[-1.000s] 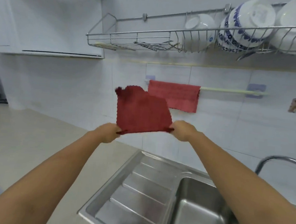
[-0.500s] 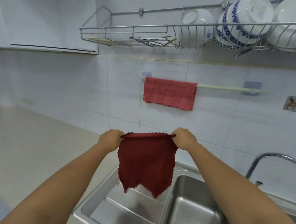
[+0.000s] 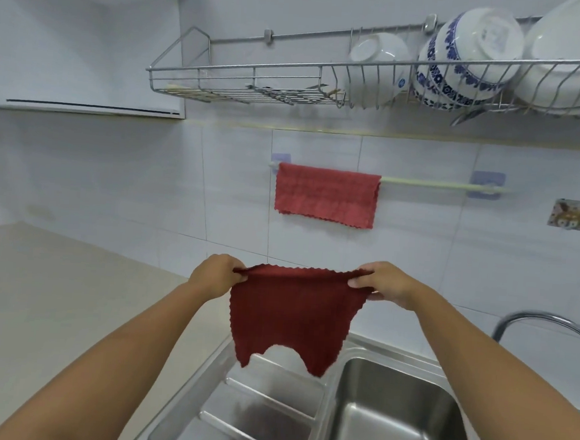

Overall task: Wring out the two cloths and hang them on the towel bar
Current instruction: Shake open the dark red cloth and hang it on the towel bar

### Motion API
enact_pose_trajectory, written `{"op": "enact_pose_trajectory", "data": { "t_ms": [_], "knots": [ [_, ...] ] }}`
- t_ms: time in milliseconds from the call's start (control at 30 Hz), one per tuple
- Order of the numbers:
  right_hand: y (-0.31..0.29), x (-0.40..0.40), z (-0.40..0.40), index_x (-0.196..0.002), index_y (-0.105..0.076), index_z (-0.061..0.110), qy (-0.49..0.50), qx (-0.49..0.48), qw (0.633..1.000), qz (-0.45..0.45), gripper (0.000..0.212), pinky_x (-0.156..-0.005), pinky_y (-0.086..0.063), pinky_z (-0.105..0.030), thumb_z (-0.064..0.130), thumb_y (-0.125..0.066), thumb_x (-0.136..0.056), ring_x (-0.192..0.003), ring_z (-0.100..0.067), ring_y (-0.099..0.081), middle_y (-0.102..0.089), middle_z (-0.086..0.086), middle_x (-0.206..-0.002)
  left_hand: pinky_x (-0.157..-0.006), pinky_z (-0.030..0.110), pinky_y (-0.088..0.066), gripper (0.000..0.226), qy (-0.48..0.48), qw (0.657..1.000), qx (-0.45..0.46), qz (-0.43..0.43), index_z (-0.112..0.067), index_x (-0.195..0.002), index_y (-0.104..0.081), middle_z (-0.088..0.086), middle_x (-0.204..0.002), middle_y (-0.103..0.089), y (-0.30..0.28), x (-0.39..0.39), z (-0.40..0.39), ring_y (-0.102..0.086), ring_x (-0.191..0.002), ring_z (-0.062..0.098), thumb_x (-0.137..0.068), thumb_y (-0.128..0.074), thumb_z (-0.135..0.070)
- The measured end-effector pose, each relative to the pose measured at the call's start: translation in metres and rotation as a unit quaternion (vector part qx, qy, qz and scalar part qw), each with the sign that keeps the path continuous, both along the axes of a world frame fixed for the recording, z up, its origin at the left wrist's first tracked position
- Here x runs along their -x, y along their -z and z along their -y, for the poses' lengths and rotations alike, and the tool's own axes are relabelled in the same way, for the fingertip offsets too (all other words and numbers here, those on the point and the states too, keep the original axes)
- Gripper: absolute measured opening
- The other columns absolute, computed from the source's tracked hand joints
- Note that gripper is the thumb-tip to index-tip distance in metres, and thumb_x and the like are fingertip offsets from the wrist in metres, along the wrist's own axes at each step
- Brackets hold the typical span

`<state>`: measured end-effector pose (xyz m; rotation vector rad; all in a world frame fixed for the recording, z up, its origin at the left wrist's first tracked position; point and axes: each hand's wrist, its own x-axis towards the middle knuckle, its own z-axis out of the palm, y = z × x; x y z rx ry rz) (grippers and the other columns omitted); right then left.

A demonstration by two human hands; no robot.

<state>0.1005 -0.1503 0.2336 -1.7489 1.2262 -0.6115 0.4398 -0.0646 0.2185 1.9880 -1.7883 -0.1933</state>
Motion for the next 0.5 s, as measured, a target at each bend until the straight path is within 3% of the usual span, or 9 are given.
{"op": "enact_pose_trajectory", "data": {
  "t_ms": [133,200,267,400,500],
  "knots": [
    [-0.006,0.015,0.002,-0.097,-0.064,0.01,0.068,-0.014,0.991,0.112,0.015,-0.071,-0.052,-0.024,0.012,-0.071,-0.083,-0.078,-0.013,-0.066,-0.069,-0.004,-0.089,-0.061,0.026,-0.043,0.016,0.032,0.997,0.006,-0.067,-0.019,-0.069,-0.066,0.003,-0.075,-0.066,-0.012,0.013,0.009,-0.058,-0.071,0.018,-0.085,-0.069,-0.023],
    [-0.003,0.017,-0.001,-0.094,-0.066,0.007,0.114,0.005,0.99,0.087,0.013,-0.062,-0.049,-0.022,0.011,-0.071,-0.082,-0.072,-0.014,-0.064,-0.068,-0.005,-0.083,-0.062,0.025,-0.047,0.007,0.05,0.994,-0.002,-0.098,-0.017,-0.084,-0.067,0.003,-0.081,-0.065,-0.014,0.023,0.016,-0.06,-0.073,0.019,-0.082,-0.072,-0.021],
    [0.001,0.02,-0.001,-0.083,-0.068,0.005,0.156,0.03,0.986,0.046,0.008,-0.055,-0.044,-0.022,0.01,-0.073,-0.079,-0.063,-0.016,-0.057,-0.062,-0.005,-0.072,-0.06,0.025,-0.051,0.019,0.072,0.989,-0.039,-0.125,-0.015,-0.097,-0.065,0.003,-0.087,-0.065,-0.015,0.034,0.022,-0.062,-0.071,0.017,-0.081,-0.074,-0.02],
    [-0.008,0.043,0.01,-0.07,-0.066,0.002,0.247,0.08,0.966,-0.013,0.023,-0.055,-0.039,-0.028,0.019,-0.08,-0.069,-0.061,-0.019,-0.054,-0.062,-0.006,-0.068,-0.069,0.022,-0.054,0.023,0.143,0.964,-0.119,-0.192,-0.011,-0.102,-0.068,0.002,-0.09,-0.069,-0.032,0.05,0.037,-0.066,-0.077,0.012,-0.084,-0.074,-0.025],
    [-0.032,0.062,0.016,-0.067,-0.052,0.007,0.288,0.035,0.956,0.051,0.028,-0.048,-0.032,-0.027,0.012,-0.08,-0.072,-0.055,-0.019,-0.042,-0.05,-0.006,-0.066,-0.078,0.025,-0.056,0.023,0.163,0.957,-0.112,-0.214,-0.011,-0.099,-0.071,0.001,-0.092,-0.07,-0.049,0.064,0.054,-0.066,-0.084,0.013,-0.084,-0.073,-0.029]
  ]
}}
